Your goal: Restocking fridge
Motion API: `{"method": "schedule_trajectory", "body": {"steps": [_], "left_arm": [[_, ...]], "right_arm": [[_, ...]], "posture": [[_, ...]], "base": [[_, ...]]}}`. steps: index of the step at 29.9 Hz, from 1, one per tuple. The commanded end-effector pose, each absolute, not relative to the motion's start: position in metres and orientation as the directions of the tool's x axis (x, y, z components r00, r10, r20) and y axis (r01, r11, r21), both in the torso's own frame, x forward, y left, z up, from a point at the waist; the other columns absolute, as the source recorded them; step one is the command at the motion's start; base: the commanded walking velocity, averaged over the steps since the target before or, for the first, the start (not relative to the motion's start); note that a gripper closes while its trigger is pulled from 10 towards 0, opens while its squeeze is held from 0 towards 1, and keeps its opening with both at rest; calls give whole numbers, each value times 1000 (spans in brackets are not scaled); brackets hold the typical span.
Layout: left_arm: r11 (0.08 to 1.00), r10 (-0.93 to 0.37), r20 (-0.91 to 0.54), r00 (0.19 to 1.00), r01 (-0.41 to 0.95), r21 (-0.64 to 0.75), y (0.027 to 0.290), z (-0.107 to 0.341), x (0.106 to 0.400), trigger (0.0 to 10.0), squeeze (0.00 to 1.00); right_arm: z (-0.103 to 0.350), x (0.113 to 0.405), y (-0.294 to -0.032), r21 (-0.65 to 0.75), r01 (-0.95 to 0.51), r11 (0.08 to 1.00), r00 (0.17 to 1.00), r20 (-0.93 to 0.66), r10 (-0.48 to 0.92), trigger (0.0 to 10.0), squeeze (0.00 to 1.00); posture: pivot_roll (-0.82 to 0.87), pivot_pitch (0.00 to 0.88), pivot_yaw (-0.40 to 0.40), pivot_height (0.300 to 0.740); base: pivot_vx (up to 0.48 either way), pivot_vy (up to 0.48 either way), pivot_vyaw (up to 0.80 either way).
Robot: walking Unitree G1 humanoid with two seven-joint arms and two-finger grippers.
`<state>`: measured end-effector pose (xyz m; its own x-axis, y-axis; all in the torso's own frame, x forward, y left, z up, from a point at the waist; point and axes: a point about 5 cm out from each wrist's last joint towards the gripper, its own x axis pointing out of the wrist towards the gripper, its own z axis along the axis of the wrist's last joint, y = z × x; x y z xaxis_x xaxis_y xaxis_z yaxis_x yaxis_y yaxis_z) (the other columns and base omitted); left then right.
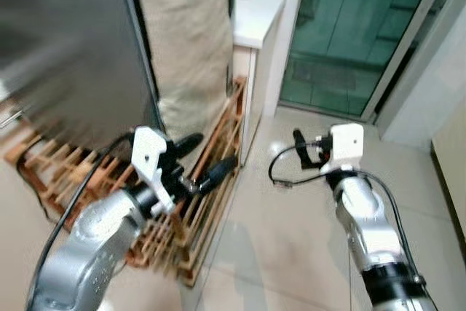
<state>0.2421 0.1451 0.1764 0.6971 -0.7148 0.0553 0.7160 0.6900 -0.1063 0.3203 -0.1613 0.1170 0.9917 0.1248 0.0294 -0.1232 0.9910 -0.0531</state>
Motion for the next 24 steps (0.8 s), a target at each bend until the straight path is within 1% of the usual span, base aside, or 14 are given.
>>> {"method": "schedule_trajectory", "body": {"steps": [1, 2, 3, 4, 5, 7, 9, 11, 12, 15, 21, 22, 23, 24], "left_arm": [[727, -678, 80, 731, 682, -73, 149, 190, 251, 10000, 0], [727, -678, 80, 731, 682, -73, 149, 190, 251, 10000, 0], [845, -524, 86, 847, 530, -67, 156, 191, 273, 10000, 0], [893, -437, 83, 896, 443, -81, 160, 191, 284, 10000, 0], [893, -437, 83, 896, 443, -81, 160, 191, 284, 10000, 0], [949, -303, 77, 950, 308, -69, 166, 189, 300, 10000, 0], [961, -261, 83, 962, 267, -70, 162, 189, 308, 10000, 0], [960, -264, 86, 961, 271, -74, 158, 189, 310, 10000, 0], [958, -276, 82, 958, 281, -62, 148, 187, 314, 10000, 0], [956, -289, 86, 953, 293, -32, 136, 185, 318, 10000, 0], [967, -246, 95, 965, 251, -46, 134, 184, 325, 10000, 0], [983, -172, 87, 981, 176, -45, 139, 182, 333, 10000, 0], [983, -172, 87, 981, 176, -45, 139, 182, 333, 10000, 0], [993, -103, 81, 991, 107, -49, 145, 181, 339, 10000, 0]], "right_arm": [[122, 321, -165, -57, -116, 992, 992, 49, 119, 10000, 0], [122, 321, -165, -57, -116, 992, 992, 49, 119, 10000, 0], [122, 321, -164, -57, -116, 992, 992, 48, 119, 10000, 0], [122, 321, -164, -56, -117, 991, 992, 48, 120, 10000, 0], [122, 321, -164, -56, -117, 991, 992, 48, 120, 10000, 0], [122, 321, -162, -58, -123, 991, 991, 46, 125, 10000, 0], [122, 321, -160, -62, -129, 990, 990, 45, 132, 10000, 0], [122, 321, -160, -63, -131, 989, 990, 45, 134, 10000, 0], [122, 321, -159, -65, -132, 989, 990, 44, 135, 10000, 0], [122, 321, -158, -73, -138, 988, 989, 43, 142, 10000, 0], [122, 321, -157, -73, -142, 987, 989, 42, 145, 10000, 0], [121, 321, -155, -75, -150, 986, 987, 39, 153, 10000, 0], [121, 321, -155, -75, -150, 986, 987, 39, 153, 10000, 0], [120, 321, -154, -76, -155, 985, 987, 37, 158, 10000, 0]], "posture": [[-67, 0, 0, 740], [-67, 0, 0, 740], [-70, 0, 1, 740], [-70, 0, 1, 740], [-70, 0, 1, 740], [-80, 0, 4, 740], [-82, 0, 4, 740], [-84, 0, 6, 740], [-91, 0, 9, 740], [-95, 0, 11, 740], [-98, 0, 13, 740], [-102, 0, 16, 740], [-102, 0, 16, 740], [-105, 0, 18, 740]], "base": [[0, 0, 0], [0, 0, 0], [0, 0, 0], [0, 0, 0], [0, 0, 0], [0, 0, 0], [0, 0, 0], [0, 0, 0], [0, 0, 0], [0, 0, 0], [0, 0, 0], [0, 0, 0], [0, 0, 0], [0, 0, 0]]}}
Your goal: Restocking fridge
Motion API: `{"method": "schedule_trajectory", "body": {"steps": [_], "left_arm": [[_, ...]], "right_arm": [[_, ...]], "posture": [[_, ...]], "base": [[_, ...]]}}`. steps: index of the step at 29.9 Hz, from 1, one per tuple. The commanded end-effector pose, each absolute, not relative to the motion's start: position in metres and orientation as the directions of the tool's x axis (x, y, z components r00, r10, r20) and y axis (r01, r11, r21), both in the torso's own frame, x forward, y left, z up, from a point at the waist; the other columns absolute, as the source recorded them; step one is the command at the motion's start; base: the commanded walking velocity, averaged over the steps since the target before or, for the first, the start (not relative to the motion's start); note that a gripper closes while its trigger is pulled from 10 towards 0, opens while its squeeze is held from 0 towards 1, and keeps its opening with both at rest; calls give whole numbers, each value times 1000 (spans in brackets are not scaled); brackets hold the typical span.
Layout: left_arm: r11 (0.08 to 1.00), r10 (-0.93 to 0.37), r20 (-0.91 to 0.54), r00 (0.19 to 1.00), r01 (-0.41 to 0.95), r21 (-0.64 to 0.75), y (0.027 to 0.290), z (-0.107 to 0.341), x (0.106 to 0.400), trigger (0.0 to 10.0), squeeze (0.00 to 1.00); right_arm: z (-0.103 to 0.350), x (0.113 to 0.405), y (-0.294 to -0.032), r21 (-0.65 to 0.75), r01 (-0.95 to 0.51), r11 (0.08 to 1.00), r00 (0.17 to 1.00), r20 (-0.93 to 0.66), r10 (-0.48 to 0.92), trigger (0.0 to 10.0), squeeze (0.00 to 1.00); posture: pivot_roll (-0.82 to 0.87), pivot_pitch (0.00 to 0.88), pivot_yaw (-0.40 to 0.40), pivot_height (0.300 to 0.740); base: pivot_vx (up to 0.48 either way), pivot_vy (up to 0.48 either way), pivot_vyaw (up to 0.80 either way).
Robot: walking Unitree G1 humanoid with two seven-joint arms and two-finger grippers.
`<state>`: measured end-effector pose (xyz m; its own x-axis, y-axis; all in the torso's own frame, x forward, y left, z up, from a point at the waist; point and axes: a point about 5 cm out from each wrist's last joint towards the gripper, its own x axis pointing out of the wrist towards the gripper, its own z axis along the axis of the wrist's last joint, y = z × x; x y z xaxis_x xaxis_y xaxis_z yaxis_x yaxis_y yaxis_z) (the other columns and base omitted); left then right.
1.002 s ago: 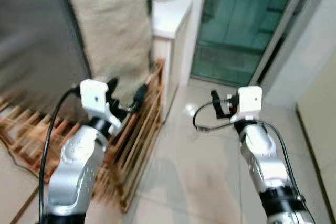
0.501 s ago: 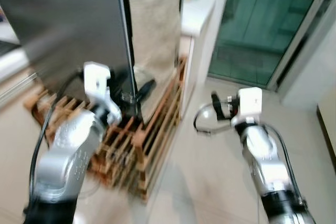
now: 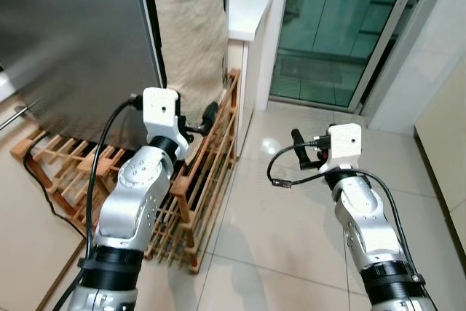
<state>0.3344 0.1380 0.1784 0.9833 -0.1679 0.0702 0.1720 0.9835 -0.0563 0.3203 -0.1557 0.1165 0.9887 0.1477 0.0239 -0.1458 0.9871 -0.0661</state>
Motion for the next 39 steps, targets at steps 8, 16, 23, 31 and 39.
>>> {"method": "schedule_trajectory", "body": {"steps": [8, 16, 23, 31, 39], "left_arm": [[995, -81, 87, 993, 85, -50, 141, 179, 356, 10000, 0], [997, -63, 84, 994, 67, -46, 139, 181, 371, 10000, 0], [998, -45, 94, 995, 49, -46, 137, 183, 379, 10000, 0], [995, -83, 68, 994, 87, -54, 109, 184, 391, 10000, 0], [911, -403, 59, 913, 407, -68, 48, 183, 384, 10000, 0]], "right_arm": [[120, 319, -152, -79, -162, 984, 986, 35, 165, 10000, 0], [118, 316, -154, -84, -159, 984, 986, 29, 162, 10000, 0], [117, 313, -158, -89, -150, 985, 988, 23, 153, 10000, 0], [117, 313, -157, -99, -157, 983, 987, 15, 159, 10000, 0], [117, 311, -158, -102, -161, 982, 987, 12, 163, 10000, 0]], "posture": [[-121, 0, 24, 740], [-137, 0, 35, 740], [-148, 0, 40, 740], [-160, 0, 42, 740], [-175, 0, 46, 740]], "base": [[0, 0, 0], [0, 0, 0], [0, 0, 0], [0, 0, 0], [0, 0, 0]]}}
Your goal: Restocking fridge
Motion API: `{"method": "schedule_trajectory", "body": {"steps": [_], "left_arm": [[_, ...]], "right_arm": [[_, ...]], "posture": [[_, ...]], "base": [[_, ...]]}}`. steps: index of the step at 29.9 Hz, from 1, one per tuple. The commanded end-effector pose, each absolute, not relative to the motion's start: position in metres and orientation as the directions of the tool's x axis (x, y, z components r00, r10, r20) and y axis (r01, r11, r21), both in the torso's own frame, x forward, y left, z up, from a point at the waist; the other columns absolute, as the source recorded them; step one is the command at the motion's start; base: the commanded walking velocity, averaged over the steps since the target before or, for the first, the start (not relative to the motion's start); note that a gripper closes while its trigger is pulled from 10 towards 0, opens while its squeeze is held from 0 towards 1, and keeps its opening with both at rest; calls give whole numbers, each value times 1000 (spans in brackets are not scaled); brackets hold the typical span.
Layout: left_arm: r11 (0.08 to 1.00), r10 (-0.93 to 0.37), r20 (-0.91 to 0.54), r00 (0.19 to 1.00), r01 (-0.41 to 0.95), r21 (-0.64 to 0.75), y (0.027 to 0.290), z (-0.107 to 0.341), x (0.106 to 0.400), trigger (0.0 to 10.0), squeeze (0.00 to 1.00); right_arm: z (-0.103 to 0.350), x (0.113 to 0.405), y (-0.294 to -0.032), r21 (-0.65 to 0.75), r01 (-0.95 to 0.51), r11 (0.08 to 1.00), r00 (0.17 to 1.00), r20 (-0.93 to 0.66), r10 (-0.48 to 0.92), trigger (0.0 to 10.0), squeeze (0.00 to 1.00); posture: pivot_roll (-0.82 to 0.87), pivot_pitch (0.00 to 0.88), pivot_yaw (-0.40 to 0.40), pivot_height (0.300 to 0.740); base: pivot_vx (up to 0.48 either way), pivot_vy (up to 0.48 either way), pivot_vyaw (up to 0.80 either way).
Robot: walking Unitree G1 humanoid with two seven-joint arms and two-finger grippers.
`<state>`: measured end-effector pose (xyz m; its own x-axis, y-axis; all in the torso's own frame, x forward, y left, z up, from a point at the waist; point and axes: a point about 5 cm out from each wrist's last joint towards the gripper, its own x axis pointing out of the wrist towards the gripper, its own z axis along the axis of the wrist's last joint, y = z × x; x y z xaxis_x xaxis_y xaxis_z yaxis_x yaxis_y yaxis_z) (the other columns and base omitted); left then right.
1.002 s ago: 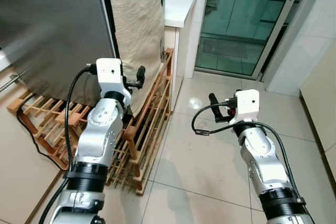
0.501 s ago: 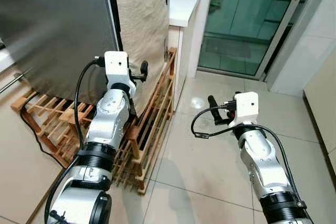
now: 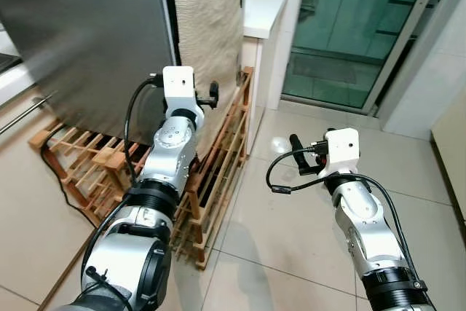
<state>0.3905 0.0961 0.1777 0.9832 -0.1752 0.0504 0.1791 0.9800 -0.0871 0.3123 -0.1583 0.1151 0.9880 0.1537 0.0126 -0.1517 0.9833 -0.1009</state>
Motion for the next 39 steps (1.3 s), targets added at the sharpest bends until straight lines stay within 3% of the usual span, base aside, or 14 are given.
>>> {"method": "schedule_trajectory", "body": {"steps": [1, 2, 7, 9, 12, 15, 22, 23, 25, 26, 27, 33, 38, 39], "left_arm": [[872, -477, 76, 875, 483, -83, 33, 185, 379, 10000, 0], [799, -586, 105, 803, 595, -87, 10, 190, 372, 10000, 0], [677, -712, 157, 685, 728, -105, -23, 202, 359, 10000, 0], [533, -812, 198, 549, 836, -134, -57, 212, 341, 10000, 0], [400, -869, 238, 434, 899, -177, -80, 216, 321, 10000, 0], [402, -871, 240, 430, 902, -156, -79, 215, 320, 10000, 0], [648, -710, 246, 660, 749, -138, -6, 217, 358, 10000, 0], [648, -710, 246, 660, 749, -138, -6, 217, 358, 10000, 0], [716, -647, 236, 725, 685, -138, 25, 211, 365, 10000, 0], [782, -570, 217, 793, 604, -153, 66, 198, 365, 10000, 0], [782, -570, 217, 793, 604, -153, 66, 198, 365, 10000, 0], [907, -384, 145, 912, 402, -126, 153, 167, 339, 10000, 0], [927, -338, 127, 932, 353, -125, 173, 160, 326, 10000, 0], [958, -214, 120, 970, 232, -171, 196, 153, 310, 10000, 0]], "right_arm": [[117, 311, -158, -102, -167, 981, 986, 8, 168, 10000, 0], [116, 310, -157, -102, -177, 979, 984, 2, 178, 10000, 0], [113, 308, -158, -100, -184, 978, 983, -11, 184, 10000, 0], [107, 301, -163, -60, -190, 980, 981, -39, 188, 10000, 0], [104, 298, -164, -51, -180, 982, 983, -51, 178, 10000, 0], [106, 296, -161, -68, -188, 980, 982, -44, 185, 10000, 0], [111, 300, -160, -47, -188, 981, 982, -36, 186, 10000, 0], [111, 300, -160, -47, -188, 981, 982, -36, 186, 10000, 0], [115, 304, -161, -19, -174, 985, 984, -30, 174, 10000, 0], [120, 311, -161, 1, -169, 986, 985, -21, 169, 10000, 0], [120, 311, -161, 1, -169, 986, 985, -21, 169, 10000, 0], [123, 321, -156, 36, -188, 981, 982, -16, 189, 10000, 0], [122, 324, -153, 44, -199, 979, 979, -23, 201, 10000, 0], [122, 327, -149, 47, -216, 975, 976, -31, 217, 10000, 0]], "posture": [[-176, 0, 46, 740], [-180, 0, 47, 740], [-188, 0, 51, 740], [-204, 0, 55, 740], [-222, 0, 67, 740], [-227, 0, 71, 740], [-209, 0, 59, 740], [-209, 0, 59, 740], [-197, 0, 56, 740], [-172, 0, 47, 740], [-172, 0, 47, 740], [-107, 0, 23, 740], [-87, 0, 14, 740], [-63, 0, 6, 740]], "base": [[0, 0, 0], [0, 0, 0], [0, 0, 0], [0, 0, 0], [0, 0, 0], [0, 0, 0], [0, 0, 0], [0, 0, 0], [0, 0, 0], [0, 0, 0], [0, 0, 0], [0, 0, 0], [0, 0, 0], [0, 0, 0]]}}
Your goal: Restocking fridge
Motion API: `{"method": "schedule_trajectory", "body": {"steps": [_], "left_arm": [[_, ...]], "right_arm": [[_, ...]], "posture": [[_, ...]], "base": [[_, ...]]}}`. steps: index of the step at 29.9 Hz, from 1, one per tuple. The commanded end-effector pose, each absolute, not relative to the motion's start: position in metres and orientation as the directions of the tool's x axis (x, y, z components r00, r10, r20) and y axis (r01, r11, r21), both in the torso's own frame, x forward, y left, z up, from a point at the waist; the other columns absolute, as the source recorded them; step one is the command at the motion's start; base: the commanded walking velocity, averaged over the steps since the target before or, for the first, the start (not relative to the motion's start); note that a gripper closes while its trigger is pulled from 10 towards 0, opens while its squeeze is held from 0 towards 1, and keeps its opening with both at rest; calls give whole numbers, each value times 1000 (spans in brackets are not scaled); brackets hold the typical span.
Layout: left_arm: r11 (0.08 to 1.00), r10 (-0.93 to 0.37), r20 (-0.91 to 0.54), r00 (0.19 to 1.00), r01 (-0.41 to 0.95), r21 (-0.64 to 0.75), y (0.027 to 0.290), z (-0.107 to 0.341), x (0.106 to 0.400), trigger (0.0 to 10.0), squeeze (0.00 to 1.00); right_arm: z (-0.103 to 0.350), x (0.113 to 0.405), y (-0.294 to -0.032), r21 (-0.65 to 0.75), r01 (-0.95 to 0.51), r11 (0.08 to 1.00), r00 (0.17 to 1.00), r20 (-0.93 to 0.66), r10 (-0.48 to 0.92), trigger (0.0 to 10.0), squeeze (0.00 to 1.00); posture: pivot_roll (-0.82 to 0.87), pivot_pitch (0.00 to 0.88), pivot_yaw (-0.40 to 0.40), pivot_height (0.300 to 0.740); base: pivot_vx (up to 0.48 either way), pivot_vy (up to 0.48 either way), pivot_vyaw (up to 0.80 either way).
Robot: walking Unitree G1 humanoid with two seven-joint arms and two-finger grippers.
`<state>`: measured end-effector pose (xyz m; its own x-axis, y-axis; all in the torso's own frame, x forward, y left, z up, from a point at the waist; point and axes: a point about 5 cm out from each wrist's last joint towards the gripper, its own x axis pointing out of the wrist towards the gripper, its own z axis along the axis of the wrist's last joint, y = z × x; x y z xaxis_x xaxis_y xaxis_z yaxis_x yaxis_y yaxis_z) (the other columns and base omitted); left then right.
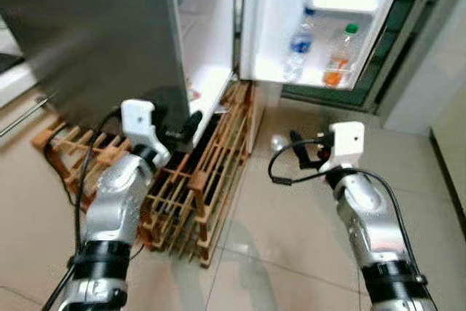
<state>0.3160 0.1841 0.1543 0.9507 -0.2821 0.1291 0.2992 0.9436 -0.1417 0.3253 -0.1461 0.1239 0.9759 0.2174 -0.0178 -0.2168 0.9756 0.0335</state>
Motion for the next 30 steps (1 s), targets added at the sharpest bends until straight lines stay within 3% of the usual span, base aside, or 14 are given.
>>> {"method": "schedule_trajectory", "body": {"steps": [1, 2, 3, 6, 13, 21, 24, 30], "left_arm": [[965, -155, 117, 981, 175, -195, 205, 151, 303, 10000, 0], [965, -155, 117, 981, 175, -195, 205, 151, 303, 10000, 0], [981, -1, 112, 994, 23, -195, 217, 148, 292, 10000, 0], [974, 106, 111, 988, -81, -210, 218, 147, 284, 10000, 0], [981, 134, 88, 987, -119, -155, 201, 151, 285, 10000, 0], [987, 143, 78, 987, -136, -88, 194, 150, 281, 10000, 0], [990, 129, 54, 990, -125, -66, 182, 150, 286, 10000, 0], [985, 174, 22, 984, -174, -15, 184, 145, 288, 10000, 0]], "right_arm": [[121, 328, -148, 48, -223, 974, 974, -36, 225, 10000, 0], [121, 328, -148, 48, -223, 974, 974, -36, 225, 10000, 0], [120, 330, -143, 63, -248, 967, 967, -50, 251, 10000, 0], [117, 332, -135, 69, -286, 956, 954, -69, 291, 10000, 0], [119, 338, -117, 91, -359, 929, 928, -69, 365, 10000, 0], [126, 344, -111, 109, -400, 910, 912, -46, 407, 10000, 0], [128, 347, -109, 112, -403, 908, 912, -36, 409, 10000, 0], [127, 347, -105, 117, -417, 902, 906, -31, 423, 10000, 0]], "posture": [[-60, 0, 6, 740], [-60, 0, 6, 740], [-45, 0, -2, 740], [-33, 0, -10, 740], [-6, 0, -26, 740], [-4, 0, -36, 740], [-7, 0, -33, 740], [-11, 0, -26, 740]], "base": [[0, 0, 0], [0, 0, 0], [0, 0, 663], [0, 0, 629], [0, 0, 571], [0, 427, 542], [0, 0, 538], [0, 0, 538]]}}
